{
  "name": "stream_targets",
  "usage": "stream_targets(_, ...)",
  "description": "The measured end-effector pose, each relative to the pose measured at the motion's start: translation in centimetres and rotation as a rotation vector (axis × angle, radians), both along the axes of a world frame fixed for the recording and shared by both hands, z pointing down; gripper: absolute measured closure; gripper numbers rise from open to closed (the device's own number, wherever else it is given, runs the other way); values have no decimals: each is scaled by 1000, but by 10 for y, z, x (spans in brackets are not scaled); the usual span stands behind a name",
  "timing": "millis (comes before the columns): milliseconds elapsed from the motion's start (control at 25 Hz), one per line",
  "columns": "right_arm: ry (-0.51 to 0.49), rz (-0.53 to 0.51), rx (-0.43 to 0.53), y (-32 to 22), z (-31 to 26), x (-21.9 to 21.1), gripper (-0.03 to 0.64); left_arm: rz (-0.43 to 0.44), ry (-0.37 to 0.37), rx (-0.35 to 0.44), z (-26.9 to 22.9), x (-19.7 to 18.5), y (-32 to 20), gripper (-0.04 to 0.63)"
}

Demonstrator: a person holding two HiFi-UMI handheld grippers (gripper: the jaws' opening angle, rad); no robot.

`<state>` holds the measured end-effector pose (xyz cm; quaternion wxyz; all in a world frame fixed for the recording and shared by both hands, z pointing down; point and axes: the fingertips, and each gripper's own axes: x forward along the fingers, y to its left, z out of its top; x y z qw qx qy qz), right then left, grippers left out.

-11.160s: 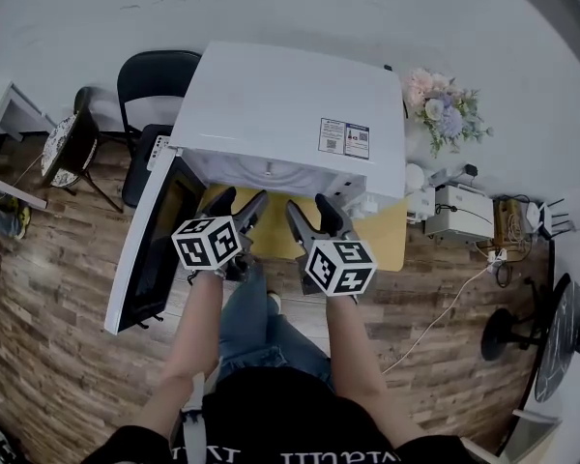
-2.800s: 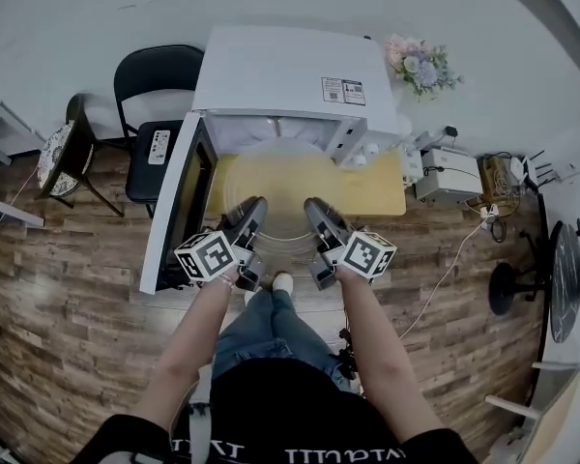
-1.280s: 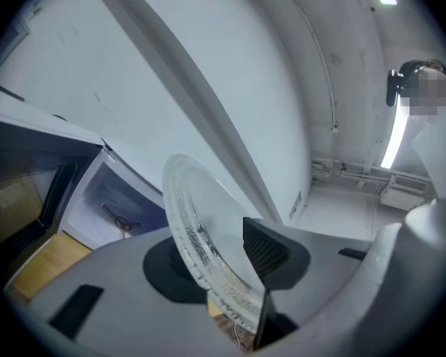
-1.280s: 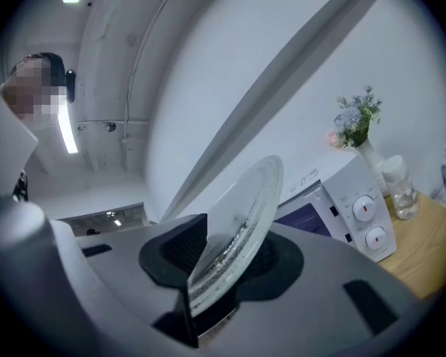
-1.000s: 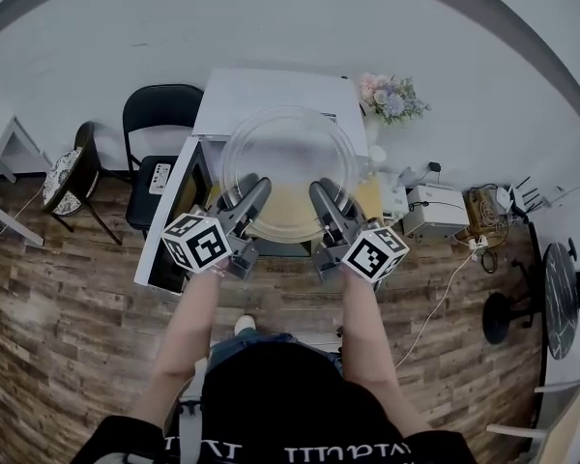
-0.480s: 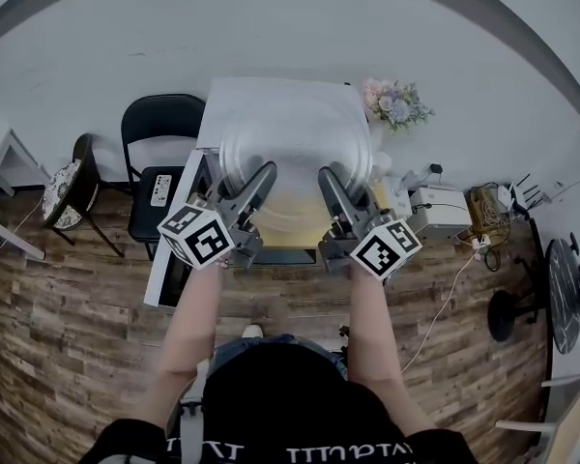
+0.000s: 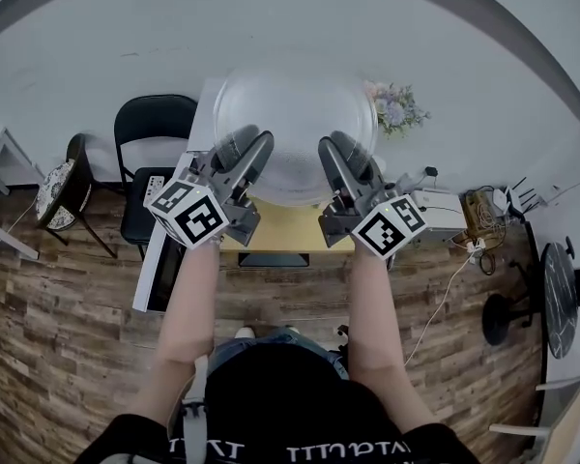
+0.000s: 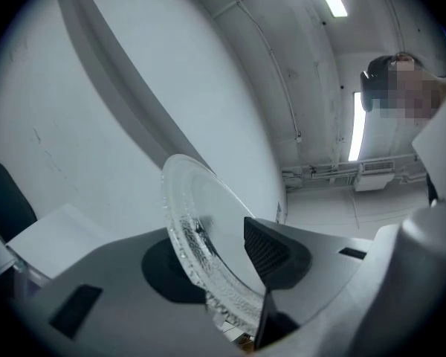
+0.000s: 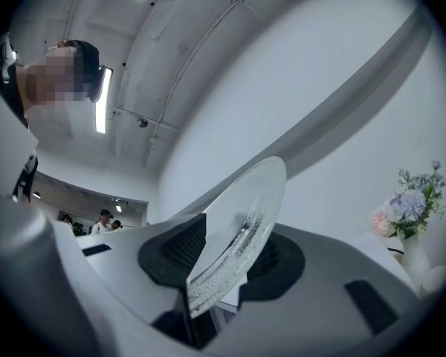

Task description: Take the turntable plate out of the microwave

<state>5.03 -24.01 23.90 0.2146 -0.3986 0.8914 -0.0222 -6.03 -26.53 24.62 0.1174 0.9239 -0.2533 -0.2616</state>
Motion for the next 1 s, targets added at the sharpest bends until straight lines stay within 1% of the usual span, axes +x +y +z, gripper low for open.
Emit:
stream_targets(200,-19,-24,25,-1,-14,12,479,-24,-30,26,-17,12,3,452)
stream_targets(280,-23,-29,30,2,-16,16,479,-37,-29,34,-20,15,7,452)
stream_targets(480,6,-34,54,5,-17,23,477,-50,-11,42,-18,22,10,449)
stream_targets(720,-4,-50,73,-11,-20,36,476,-69,-31,55,-23,36,-4,448)
stream_targets(1000,5,-62,95,-9,-26,35,476,-95,-24,70,-29,35,-2,443)
